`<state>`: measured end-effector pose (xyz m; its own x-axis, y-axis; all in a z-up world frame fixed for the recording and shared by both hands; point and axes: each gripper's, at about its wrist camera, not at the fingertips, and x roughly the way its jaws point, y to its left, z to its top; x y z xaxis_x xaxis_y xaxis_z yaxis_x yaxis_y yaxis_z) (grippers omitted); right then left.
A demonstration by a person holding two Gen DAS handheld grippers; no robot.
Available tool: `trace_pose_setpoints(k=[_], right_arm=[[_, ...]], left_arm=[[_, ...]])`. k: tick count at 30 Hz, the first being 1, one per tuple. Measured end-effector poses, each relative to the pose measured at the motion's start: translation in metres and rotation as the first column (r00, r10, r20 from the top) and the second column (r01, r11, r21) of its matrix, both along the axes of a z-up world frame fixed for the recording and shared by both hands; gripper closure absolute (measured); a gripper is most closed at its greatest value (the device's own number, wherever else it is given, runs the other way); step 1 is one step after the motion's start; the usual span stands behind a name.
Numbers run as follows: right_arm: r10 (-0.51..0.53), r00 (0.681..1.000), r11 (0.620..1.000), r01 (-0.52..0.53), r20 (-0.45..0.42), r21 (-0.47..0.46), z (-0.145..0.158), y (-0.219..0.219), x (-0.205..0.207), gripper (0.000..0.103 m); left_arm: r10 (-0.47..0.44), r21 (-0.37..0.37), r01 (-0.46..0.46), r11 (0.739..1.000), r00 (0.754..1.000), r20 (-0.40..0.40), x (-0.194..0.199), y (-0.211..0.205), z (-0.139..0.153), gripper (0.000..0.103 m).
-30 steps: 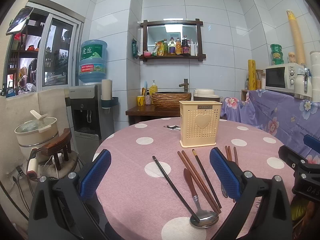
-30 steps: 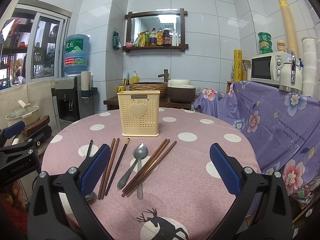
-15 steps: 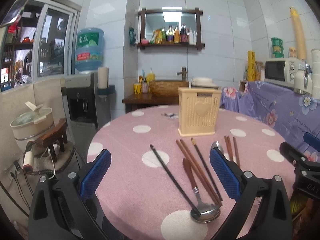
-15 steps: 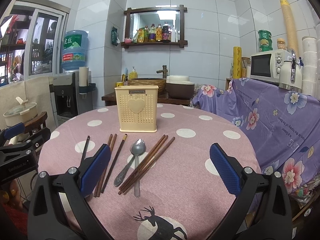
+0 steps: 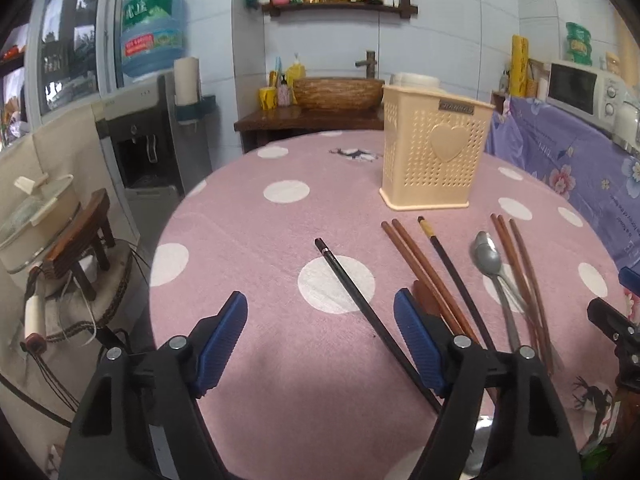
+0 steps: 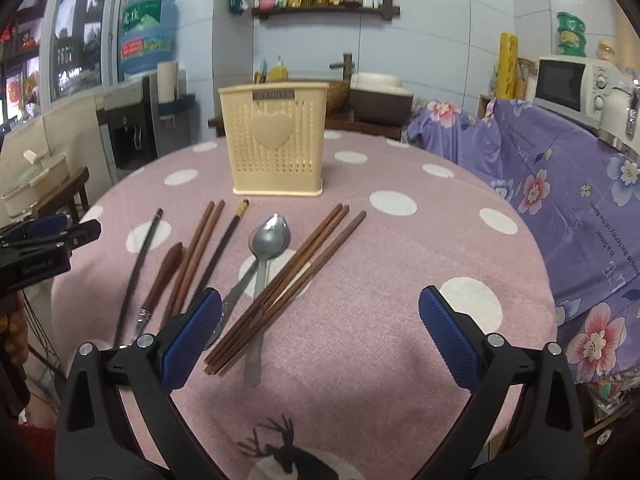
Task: Organize utensils
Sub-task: 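Grasp the black chopstick with the left tool while the right tool grasps a brown wooden chopstick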
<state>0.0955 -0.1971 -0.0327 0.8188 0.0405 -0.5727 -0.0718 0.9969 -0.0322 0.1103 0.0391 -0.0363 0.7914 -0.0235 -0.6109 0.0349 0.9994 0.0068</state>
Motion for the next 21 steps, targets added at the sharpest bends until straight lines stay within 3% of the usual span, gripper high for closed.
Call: trace_pose_setpoints(k=[5,10,17,21], right_arm=[[-0.059,0.992,0.998,0.063,-0.111,0.030,-0.003,-0.016,0.055,0.034],[-0.110,0.970,0.987,0.133,-0.217,0.094,-0.010,-0.026,0.101,0.052],[-0.143,0.952,0.978,0.179,-0.271,0.111,-0.018,-0.026,0.131,0.066],[-0.166,0.939,0.974,0.203,-0.300,0.097,-0.023,-0.027,0.145,0.071]], left_arm=[[0.022,-0.046,-0.028,0.999,0.992,-0.126,0.039,0.009,-0.008,0.038],[0.027,-0.114,-0.048,0.992,0.984,-0.179,0.057,0.012,-0.011,0.045],[0.024,-0.100,-0.050,0.994,0.968,-0.250,0.076,-0.002,-0.022,0.059],[0.017,-0.093,-0.044,0.995,0.961,-0.275,0.080,-0.006,-0.029,0.060]])
